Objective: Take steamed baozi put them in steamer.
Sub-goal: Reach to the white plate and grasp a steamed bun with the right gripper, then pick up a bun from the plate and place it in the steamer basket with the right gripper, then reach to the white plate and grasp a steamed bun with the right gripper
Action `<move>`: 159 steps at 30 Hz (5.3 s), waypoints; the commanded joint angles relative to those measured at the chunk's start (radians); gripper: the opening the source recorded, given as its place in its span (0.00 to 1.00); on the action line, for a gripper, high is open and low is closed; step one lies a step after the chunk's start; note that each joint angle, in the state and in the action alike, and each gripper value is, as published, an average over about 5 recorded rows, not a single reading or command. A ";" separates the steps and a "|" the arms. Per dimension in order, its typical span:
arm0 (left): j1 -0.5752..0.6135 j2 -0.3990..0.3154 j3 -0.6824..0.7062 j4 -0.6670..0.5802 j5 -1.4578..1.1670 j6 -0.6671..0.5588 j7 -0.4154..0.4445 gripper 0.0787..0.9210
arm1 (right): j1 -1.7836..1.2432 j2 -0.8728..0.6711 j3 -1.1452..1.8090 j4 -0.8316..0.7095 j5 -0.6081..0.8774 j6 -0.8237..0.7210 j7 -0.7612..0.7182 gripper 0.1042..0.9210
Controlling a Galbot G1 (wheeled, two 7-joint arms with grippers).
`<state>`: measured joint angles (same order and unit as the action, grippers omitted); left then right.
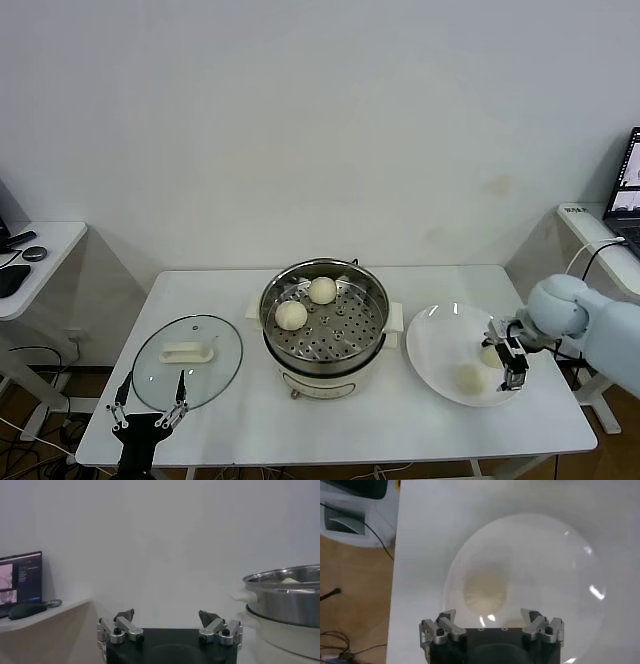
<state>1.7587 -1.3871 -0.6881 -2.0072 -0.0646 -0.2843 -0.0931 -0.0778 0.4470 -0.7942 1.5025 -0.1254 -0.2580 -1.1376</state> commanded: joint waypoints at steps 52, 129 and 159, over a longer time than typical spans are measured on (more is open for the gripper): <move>-0.019 0.007 -0.013 0.001 -0.012 -0.002 -0.002 0.88 | 0.677 0.311 -0.132 -0.115 0.261 0.177 -0.218 0.43; -0.035 0.015 -0.027 0.016 -0.017 -0.019 -0.004 0.88 | 0.457 0.002 -0.172 0.012 0.096 0.022 -0.053 0.88; -0.001 -0.002 -0.056 0.009 -0.002 -0.017 -0.001 0.88 | -0.163 0.244 0.338 -0.476 -0.245 0.270 -0.039 0.88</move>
<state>1.7559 -1.3878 -0.7403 -1.9999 -0.0674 -0.3007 -0.0939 -0.1565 0.5971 -0.5212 1.1564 -0.3000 -0.0127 -1.1803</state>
